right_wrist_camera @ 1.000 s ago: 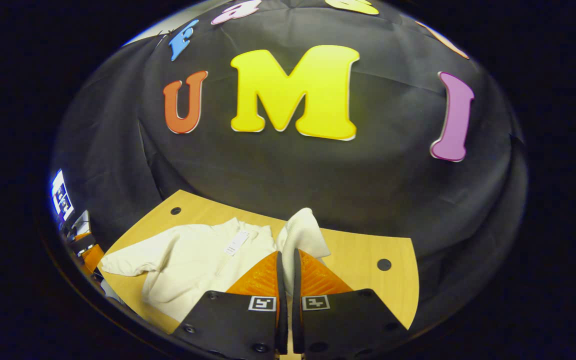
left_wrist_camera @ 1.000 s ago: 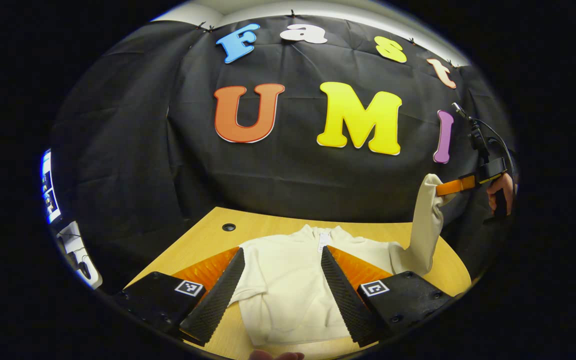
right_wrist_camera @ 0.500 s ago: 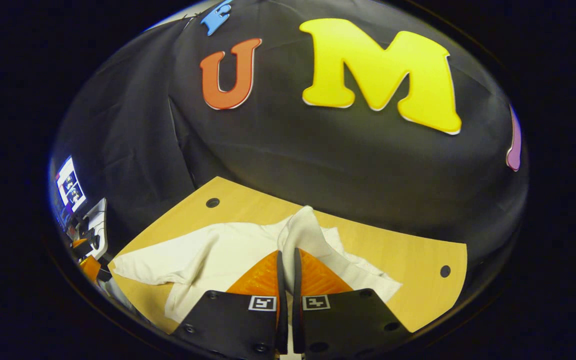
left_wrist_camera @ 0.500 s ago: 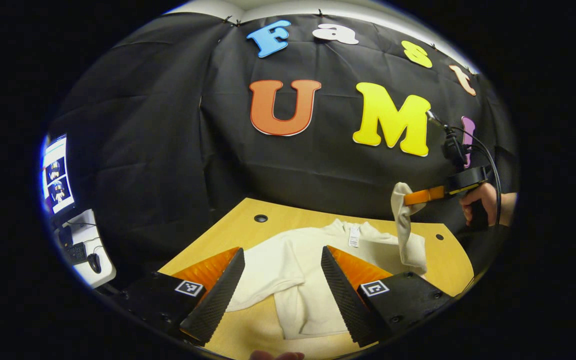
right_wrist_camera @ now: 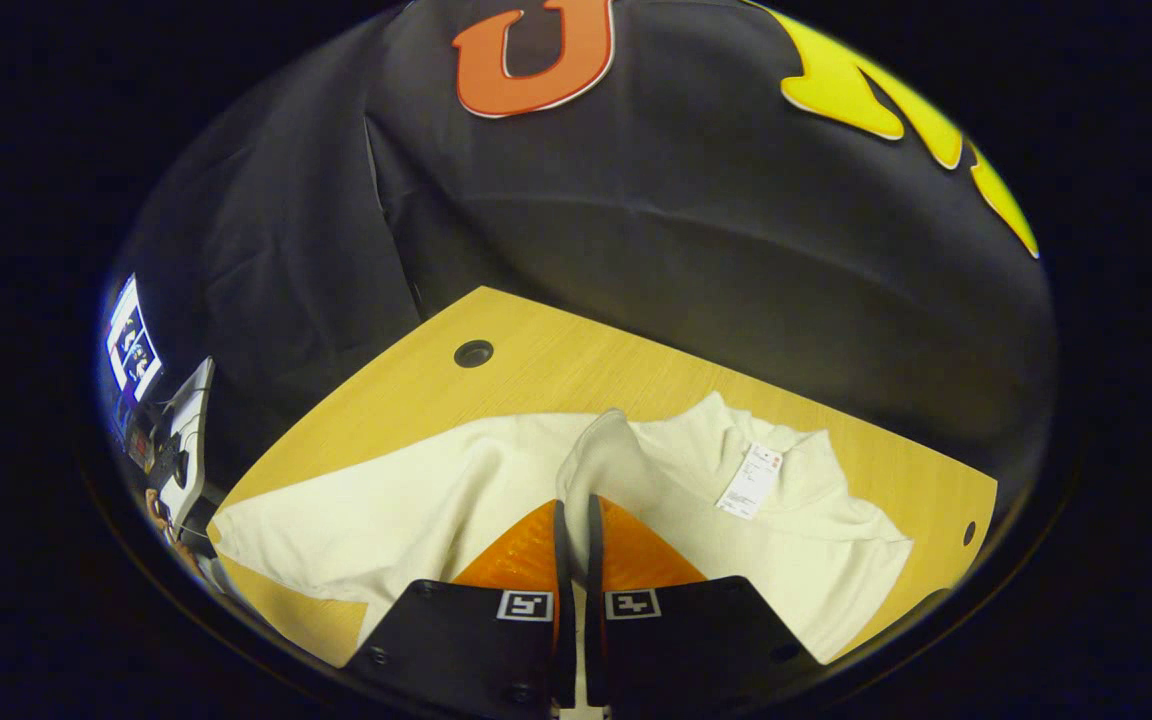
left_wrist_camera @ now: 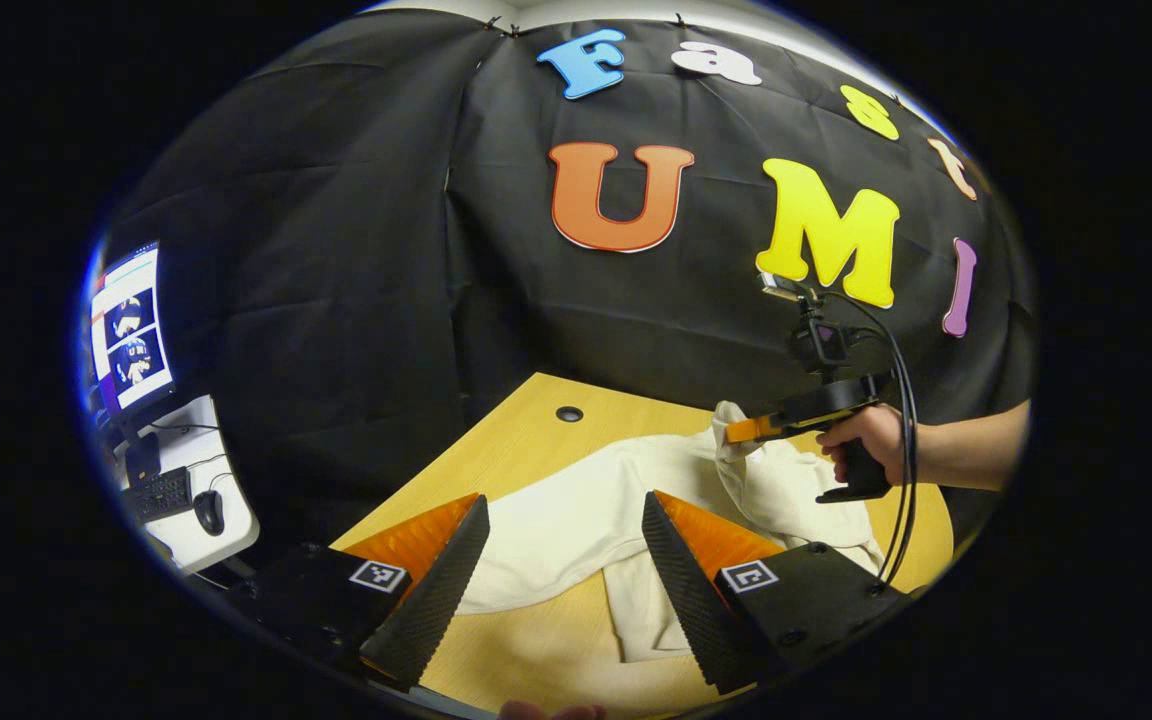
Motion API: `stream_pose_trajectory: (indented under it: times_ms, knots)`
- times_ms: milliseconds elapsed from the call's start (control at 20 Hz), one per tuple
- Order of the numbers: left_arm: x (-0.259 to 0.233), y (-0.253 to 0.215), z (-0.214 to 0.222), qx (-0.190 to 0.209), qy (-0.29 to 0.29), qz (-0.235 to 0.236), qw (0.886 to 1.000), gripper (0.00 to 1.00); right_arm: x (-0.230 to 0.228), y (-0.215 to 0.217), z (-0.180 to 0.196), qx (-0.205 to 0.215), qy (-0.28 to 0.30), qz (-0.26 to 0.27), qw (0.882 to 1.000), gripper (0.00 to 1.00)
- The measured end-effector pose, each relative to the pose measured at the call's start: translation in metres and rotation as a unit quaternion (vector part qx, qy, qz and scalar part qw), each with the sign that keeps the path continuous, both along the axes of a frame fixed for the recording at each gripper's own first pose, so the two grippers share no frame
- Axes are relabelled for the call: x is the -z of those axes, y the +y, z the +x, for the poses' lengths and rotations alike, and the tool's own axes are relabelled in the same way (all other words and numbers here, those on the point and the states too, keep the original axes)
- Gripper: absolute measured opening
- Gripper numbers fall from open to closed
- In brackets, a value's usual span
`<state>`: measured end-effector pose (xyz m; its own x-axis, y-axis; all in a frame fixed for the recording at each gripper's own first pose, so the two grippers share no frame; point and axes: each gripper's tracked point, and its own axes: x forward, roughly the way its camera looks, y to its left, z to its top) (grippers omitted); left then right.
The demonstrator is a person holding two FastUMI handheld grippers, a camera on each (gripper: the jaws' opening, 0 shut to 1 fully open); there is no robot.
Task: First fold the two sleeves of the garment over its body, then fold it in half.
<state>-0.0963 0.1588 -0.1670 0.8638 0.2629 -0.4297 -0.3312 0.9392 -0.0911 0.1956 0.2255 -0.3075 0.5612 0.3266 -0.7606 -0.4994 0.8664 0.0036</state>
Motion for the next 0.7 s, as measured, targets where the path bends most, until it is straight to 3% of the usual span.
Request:
stream_pose_trajectory:
  times_ms: [200, 450, 650, 700]
  knots:
    - [0.013, 0.013, -0.013, -0.007, 0.017, -0.001, 1.0, 0.98, 0.05, 0.013, 0.0, -0.001, 0.017, -0.039, 0.999, 0.05]
    - [0.02, 0.03, -0.026, -0.014, 0.028, 0.012, 0.999, 0.98, 0.063, 0.027, 0.001, 0.005, 0.018, -0.029, 0.999, 0.1]
    - [0.03, 0.038, -0.034, -0.025, 0.037, 0.003, 0.999, 0.98, 0.045, 0.045, -0.008, -0.014, 0.005, -0.004, 1.0, 0.28]
    - [0.032, 0.041, -0.035, -0.026, 0.036, 0.004, 0.999, 0.98, 0.038, 0.046, -0.011, -0.022, 0.0, -0.005, 1.0, 0.41]
